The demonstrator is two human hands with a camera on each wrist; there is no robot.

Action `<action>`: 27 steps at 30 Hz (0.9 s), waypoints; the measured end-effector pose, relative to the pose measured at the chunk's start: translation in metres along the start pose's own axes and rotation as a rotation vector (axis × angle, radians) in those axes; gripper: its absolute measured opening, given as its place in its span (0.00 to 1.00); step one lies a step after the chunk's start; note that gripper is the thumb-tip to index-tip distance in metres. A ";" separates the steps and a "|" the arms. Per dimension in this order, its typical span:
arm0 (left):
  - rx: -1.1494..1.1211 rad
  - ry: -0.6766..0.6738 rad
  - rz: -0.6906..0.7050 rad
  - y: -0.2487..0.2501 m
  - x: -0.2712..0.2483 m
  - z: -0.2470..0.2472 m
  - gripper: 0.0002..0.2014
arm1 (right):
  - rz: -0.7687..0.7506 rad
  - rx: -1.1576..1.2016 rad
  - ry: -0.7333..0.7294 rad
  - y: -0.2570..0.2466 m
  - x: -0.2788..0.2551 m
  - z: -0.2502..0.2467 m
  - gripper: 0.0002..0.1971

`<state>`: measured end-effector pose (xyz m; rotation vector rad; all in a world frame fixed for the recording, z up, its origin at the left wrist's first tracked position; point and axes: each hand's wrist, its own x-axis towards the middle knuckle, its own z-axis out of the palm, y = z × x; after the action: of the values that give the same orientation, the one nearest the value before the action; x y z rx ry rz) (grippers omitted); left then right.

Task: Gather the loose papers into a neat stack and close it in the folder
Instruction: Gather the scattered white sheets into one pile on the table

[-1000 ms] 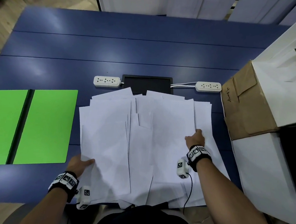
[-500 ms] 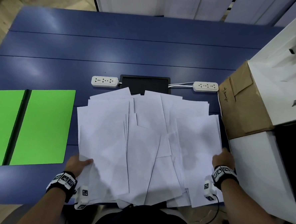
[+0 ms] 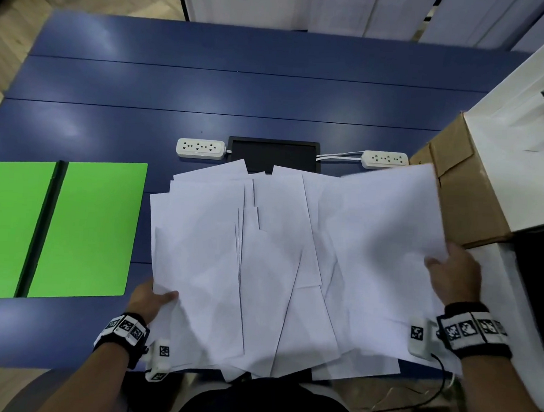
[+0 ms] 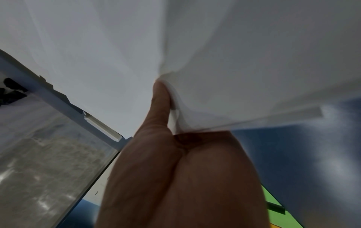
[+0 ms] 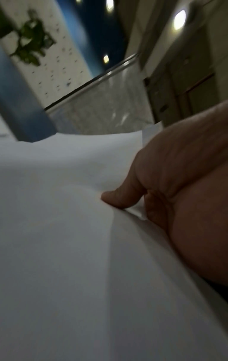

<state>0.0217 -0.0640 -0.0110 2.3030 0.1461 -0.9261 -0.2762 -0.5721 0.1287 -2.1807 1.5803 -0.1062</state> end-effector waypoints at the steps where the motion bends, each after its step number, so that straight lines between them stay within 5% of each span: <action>1: -0.006 -0.011 0.000 0.001 -0.001 0.000 0.19 | -0.016 0.083 0.004 -0.011 -0.004 -0.010 0.18; 6: -0.084 -0.052 -0.006 0.008 -0.012 -0.003 0.18 | -0.073 0.618 -0.160 -0.068 -0.028 -0.019 0.17; 11: -0.135 -0.041 -0.009 0.011 -0.019 -0.003 0.18 | -0.030 0.750 -0.423 -0.123 -0.066 0.082 0.18; 14: -0.243 -0.034 -0.031 0.007 -0.020 -0.005 0.19 | 0.027 0.726 -0.555 -0.150 -0.108 0.167 0.18; 18: -0.402 -0.005 -0.143 -0.003 -0.007 -0.011 0.36 | 0.051 0.522 -0.633 -0.172 -0.151 0.234 0.19; 22: -0.355 -0.020 -0.105 -0.002 -0.006 -0.009 0.21 | 0.056 0.417 -0.818 -0.192 -0.178 0.259 0.23; 24: -0.340 -0.014 -0.082 0.002 -0.011 -0.006 0.14 | 0.011 0.420 -0.796 -0.195 -0.181 0.260 0.16; 27: -0.264 -0.015 -0.056 0.007 -0.017 -0.004 0.05 | 0.094 0.279 -0.430 -0.180 -0.170 0.246 0.18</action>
<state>0.0137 -0.0648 0.0060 2.0569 0.3091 -0.8952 -0.0983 -0.2964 0.0112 -1.7676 1.3292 0.1537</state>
